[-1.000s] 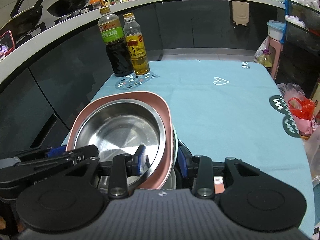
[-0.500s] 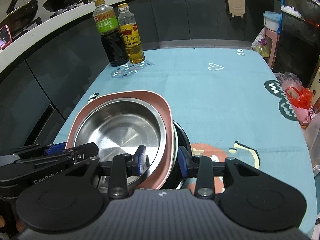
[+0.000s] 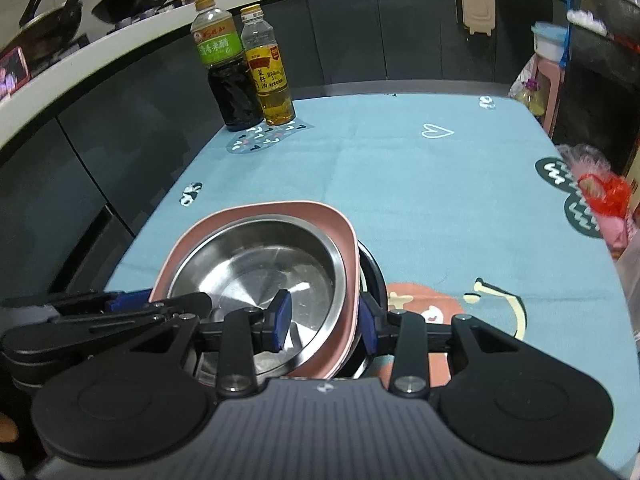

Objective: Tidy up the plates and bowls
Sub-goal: 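Carry the pink dish stack with both grippers onto the black bowl stack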

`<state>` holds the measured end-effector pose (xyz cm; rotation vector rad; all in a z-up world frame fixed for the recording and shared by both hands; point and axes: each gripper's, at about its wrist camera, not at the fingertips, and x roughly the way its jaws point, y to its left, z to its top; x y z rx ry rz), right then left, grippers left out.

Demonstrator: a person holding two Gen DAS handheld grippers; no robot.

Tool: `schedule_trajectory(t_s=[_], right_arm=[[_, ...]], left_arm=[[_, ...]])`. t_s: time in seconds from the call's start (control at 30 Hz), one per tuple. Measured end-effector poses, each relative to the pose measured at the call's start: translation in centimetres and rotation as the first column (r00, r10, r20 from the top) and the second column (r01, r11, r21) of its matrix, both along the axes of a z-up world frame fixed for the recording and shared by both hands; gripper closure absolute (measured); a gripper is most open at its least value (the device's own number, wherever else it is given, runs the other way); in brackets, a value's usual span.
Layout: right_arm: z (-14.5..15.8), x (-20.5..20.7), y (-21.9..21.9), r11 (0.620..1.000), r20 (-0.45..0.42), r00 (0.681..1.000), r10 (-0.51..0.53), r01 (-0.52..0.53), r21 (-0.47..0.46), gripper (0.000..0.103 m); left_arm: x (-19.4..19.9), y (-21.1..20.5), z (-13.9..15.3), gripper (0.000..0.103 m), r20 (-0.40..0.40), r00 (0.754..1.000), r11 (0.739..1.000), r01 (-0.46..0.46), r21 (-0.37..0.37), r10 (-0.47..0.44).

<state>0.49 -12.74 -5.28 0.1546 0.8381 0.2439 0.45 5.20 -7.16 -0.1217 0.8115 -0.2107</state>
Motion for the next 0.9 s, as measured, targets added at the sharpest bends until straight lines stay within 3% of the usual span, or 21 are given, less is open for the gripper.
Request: schedule_trajectory(t_s=[0.17, 0.5, 0.8, 0.9], right_arm=[[0.2, -0.1, -1.0, 0.999, 0.007, 0.999, -0.037, 0.036, 0.023, 0.060], [-0.9, 0.4, -1.5, 0.997, -0.053, 0.997, -0.048, 0.051, 0.052, 0.058], [-2.2, 1.2, -1.7, 0.995, -0.107, 0.993, -0.057, 0.065, 0.078, 0.055], [-2.4, 1.3, -1.8, 0.993, -0.108, 0.992, -0.067, 0.077, 0.089, 0.049]], left_arm=[[0.1, 0.0, 0.0, 0.071, -0.005, 1.000, 1.000, 0.000, 0.003, 0.000], [0.3, 0.5, 0.1, 0.069, -0.017, 1.000, 0.999, -0.022, -0.025, 0.022], [0.4, 2.1, -0.2, 0.056, -0.044, 0.997, 0.995, -0.061, -0.080, 0.058], [0.5, 2.1, -0.4, 0.055, -0.049, 0.998, 0.995, -0.052, -0.089, 0.048]])
